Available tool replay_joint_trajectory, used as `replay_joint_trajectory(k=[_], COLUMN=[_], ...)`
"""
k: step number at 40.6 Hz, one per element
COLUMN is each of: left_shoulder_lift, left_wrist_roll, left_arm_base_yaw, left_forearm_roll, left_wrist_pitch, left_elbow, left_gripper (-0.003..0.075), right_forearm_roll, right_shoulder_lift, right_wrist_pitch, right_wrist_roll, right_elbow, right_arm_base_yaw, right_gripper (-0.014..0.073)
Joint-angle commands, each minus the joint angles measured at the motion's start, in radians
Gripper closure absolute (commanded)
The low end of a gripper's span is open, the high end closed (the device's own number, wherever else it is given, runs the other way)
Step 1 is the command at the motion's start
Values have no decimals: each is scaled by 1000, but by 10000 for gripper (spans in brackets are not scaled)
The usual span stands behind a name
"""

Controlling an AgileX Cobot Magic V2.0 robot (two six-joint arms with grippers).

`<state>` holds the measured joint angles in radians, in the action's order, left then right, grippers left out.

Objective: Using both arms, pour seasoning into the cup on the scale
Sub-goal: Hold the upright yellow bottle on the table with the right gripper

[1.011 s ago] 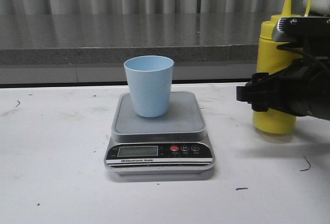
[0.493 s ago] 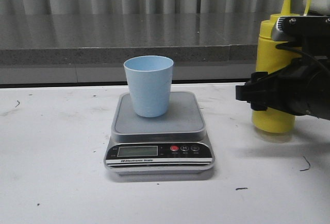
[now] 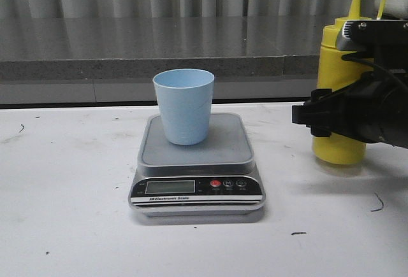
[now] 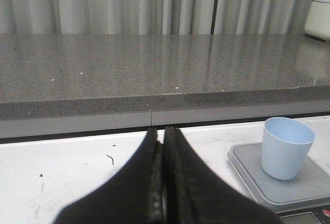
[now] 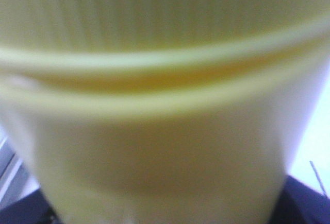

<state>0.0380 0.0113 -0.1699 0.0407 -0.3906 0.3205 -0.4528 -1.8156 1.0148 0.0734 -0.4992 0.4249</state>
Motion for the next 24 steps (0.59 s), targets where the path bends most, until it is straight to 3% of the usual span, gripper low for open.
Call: replay_joint_trajectory(k=[1,24], left_shoulder_lift=[12,12], left_wrist_roll=[10,10], left_arm_base_yaw=[3,3], left_forearm_roll=[11,11], left_wrist_pitch=[80,80], left_elbow=[24,24], left_gripper=[740,740], right_forearm_roll=[-22,-36], right_shoulder_lift=[38,38], right_wrist_pitch=[112,109], right_wrist_roll=[1,1], right_elbow=[-27,-27], right_arm_base_yaw=[-6,-6], right_gripper=[93,97])
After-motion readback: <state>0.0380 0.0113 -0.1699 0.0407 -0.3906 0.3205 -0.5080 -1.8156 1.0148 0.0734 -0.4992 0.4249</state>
